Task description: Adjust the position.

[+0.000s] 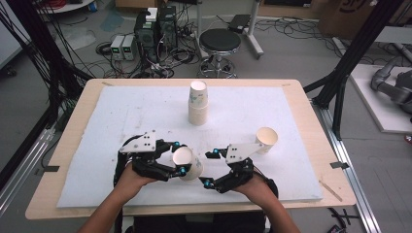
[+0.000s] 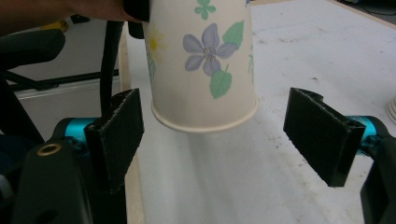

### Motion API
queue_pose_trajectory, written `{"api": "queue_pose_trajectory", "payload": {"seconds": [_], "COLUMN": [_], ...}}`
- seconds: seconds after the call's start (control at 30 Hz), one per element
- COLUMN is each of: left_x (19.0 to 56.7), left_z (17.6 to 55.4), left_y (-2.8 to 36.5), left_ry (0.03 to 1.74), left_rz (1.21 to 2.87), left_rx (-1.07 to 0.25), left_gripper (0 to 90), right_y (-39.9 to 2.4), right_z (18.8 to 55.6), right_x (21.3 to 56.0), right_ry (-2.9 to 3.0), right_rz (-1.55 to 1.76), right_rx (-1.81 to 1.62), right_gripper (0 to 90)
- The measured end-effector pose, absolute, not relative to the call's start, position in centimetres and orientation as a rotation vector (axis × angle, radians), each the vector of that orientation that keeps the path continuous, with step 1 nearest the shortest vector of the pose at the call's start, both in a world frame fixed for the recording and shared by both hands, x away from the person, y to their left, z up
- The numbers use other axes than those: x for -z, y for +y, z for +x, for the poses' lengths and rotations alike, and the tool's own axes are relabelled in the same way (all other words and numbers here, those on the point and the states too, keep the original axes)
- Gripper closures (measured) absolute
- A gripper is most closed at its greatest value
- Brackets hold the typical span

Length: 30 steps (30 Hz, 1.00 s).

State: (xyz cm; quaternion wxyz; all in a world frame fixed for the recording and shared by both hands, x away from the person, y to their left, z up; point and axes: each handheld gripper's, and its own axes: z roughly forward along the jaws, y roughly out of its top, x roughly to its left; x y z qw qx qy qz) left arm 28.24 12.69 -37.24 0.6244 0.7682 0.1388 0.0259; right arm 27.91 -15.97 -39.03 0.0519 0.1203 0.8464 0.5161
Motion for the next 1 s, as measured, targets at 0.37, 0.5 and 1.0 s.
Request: {"api": "queue_pose_trajectory", "payload": {"seconds": [0.37, 0.5, 1.0], "left_x": [37.4, 37.4, 37.7], "left_z": [28.3, 28.3, 28.3], "left_y": [11.9, 11.6, 11.0], "left_ry": [0.294, 0.29, 0.274], "left_rz": [1.755, 1.755, 1.725], "left_rx": [-0.017, -0.012, 0.029], "left_gripper": [35.6, 35.6, 35.8], "right_y": [-14.7, -14.4, -14.6], "right_z": [27.9, 28.0, 28.3], "right_x": [39.1, 39.2, 39.5], "right_ry": [2.607, 2.614, 2.645], "right_rz": [0.323, 0.319, 0.292], "right_rx": [-1.59, -1.593, -1.636], "right_gripper": [20.5, 20.5, 31.9]}}
